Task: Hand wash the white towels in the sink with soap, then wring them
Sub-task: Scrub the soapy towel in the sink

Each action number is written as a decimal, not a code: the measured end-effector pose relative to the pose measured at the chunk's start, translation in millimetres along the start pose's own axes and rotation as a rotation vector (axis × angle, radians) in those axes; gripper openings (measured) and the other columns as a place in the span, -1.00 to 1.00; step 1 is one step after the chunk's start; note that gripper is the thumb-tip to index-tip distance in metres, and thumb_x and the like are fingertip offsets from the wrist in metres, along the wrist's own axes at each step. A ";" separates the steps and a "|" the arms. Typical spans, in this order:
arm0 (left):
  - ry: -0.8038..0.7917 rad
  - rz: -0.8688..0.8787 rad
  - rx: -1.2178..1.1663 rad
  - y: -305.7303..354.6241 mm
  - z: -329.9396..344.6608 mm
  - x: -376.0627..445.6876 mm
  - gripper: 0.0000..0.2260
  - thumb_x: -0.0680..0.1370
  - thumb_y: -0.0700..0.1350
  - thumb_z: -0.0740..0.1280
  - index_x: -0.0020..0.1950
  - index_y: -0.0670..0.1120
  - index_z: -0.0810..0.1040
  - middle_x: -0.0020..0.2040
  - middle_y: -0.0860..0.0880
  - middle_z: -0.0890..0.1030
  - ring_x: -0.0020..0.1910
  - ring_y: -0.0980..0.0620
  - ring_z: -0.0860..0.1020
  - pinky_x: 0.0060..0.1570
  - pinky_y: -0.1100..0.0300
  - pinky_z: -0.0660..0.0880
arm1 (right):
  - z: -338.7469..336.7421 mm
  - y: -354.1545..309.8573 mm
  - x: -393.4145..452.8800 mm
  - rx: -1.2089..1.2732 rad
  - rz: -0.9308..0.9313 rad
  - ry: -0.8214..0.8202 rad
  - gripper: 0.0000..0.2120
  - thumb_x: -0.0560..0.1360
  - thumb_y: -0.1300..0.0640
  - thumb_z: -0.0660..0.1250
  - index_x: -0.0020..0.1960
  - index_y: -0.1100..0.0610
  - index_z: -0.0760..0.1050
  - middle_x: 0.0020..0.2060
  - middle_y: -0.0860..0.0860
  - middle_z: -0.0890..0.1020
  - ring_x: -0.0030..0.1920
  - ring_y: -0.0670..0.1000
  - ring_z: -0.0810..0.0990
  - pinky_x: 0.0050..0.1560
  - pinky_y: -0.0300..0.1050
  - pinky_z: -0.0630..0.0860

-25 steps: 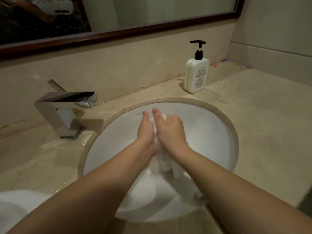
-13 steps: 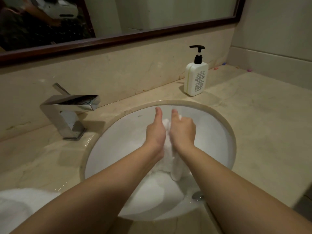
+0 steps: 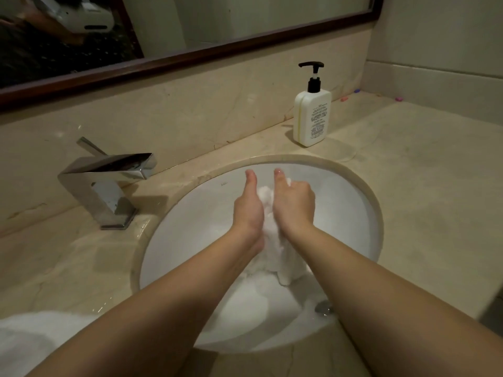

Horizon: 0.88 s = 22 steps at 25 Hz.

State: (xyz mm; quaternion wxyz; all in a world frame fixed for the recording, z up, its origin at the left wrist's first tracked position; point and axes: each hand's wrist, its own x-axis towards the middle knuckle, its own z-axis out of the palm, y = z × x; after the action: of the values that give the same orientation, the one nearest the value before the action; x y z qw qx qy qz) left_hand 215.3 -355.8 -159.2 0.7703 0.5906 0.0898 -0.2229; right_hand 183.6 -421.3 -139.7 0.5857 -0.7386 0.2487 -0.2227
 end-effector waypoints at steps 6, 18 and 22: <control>-0.004 -0.079 -0.083 -2.0 -1.9 1.0 -0.35 0.55 0.43 0.19 0.05 -0.14 0.69 -0.11 -0.14 0.73 -0.17 -0.12 0.73 -0.14 0.06 0.62 | 3.0 3.3 2.2 -0.102 0.038 -0.056 -0.49 0.62 -0.22 0.17 -0.29 0.13 0.52 -0.23 0.14 0.66 -0.11 0.21 0.65 -0.07 0.01 0.56; -0.001 -0.057 -0.118 1.9 -2.2 2.0 -0.37 0.56 0.44 0.16 -0.12 -0.12 0.63 -0.23 -0.11 0.66 -0.25 -0.06 0.68 -0.17 0.13 0.55 | 5.5 6.1 3.7 -0.085 -0.029 -0.147 -0.46 0.61 -0.21 0.20 -0.37 0.14 0.49 -0.36 0.09 0.61 -0.25 0.12 0.61 -0.23 -0.06 0.46; -0.008 -0.015 -0.075 -0.1 -0.7 -1.7 -0.34 0.57 0.43 0.13 -0.10 -0.13 0.68 -0.22 -0.12 0.70 -0.25 -0.07 0.70 -0.18 0.14 0.57 | 5.4 6.6 3.8 -0.063 0.004 -0.084 -0.44 0.59 -0.26 0.19 -0.27 0.19 0.57 -0.29 0.13 0.66 -0.20 0.15 0.66 -0.12 0.01 0.58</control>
State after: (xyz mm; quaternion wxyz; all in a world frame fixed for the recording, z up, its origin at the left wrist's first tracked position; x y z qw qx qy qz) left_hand 213.9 -354.8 -158.8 0.7906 0.5597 0.0994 -0.2278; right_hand 189.2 -420.9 -147.2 0.5725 -0.7650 0.2321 -0.1823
